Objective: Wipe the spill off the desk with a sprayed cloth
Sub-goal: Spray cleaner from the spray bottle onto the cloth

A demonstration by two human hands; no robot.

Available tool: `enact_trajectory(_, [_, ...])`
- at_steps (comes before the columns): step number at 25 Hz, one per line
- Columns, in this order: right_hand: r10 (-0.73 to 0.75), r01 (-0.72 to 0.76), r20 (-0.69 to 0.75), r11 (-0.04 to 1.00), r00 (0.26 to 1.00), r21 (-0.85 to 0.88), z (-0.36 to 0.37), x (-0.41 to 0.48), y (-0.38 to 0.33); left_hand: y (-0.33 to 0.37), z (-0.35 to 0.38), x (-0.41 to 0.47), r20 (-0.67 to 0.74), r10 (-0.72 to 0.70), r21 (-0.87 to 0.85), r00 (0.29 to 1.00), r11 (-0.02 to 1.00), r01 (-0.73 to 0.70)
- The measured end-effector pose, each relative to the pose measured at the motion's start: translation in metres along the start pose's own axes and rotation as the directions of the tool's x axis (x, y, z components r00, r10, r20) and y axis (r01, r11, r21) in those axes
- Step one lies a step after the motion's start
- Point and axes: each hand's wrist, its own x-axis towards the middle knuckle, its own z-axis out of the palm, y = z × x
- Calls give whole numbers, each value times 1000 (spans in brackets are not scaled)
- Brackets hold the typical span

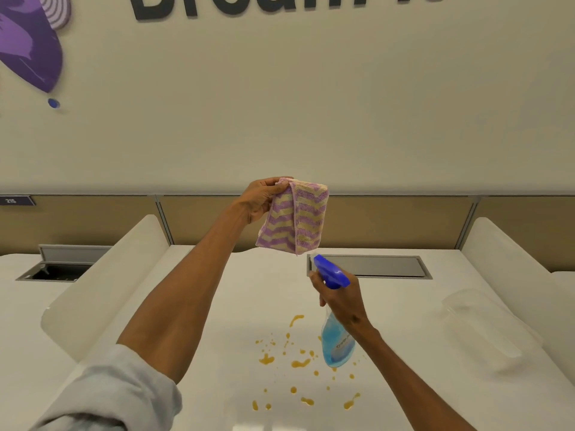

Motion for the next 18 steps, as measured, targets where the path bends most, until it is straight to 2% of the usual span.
enact_trajectory(5, [123, -124, -195, 992, 973, 6, -8, -7, 19, 2, 1, 2, -3, 4, -41, 1000, 999, -4])
enact_trajectory(7, [122, -123, -191, 992, 974, 5, -6, -11, 25, 0, 1, 2, -9, 5, -50, 1000, 999, -5])
enact_trajectory(11, [52, -53, -79, 999, 996, -7, 5, -17, 28, -5, 2, 3, -7, 2, -49, 1000, 999, -2])
enact_trajectory(15, [90, -96, -251, 995, 964, -11, 1, -6, 29, -9, -3, 3, -6, 4, -55, 1000, 998, -4])
enact_trajectory(18, [63, -66, -281, 998, 958, -2, -2, 6, 19, -13, -7, 5, -9, -3, -50, 1000, 999, 3])
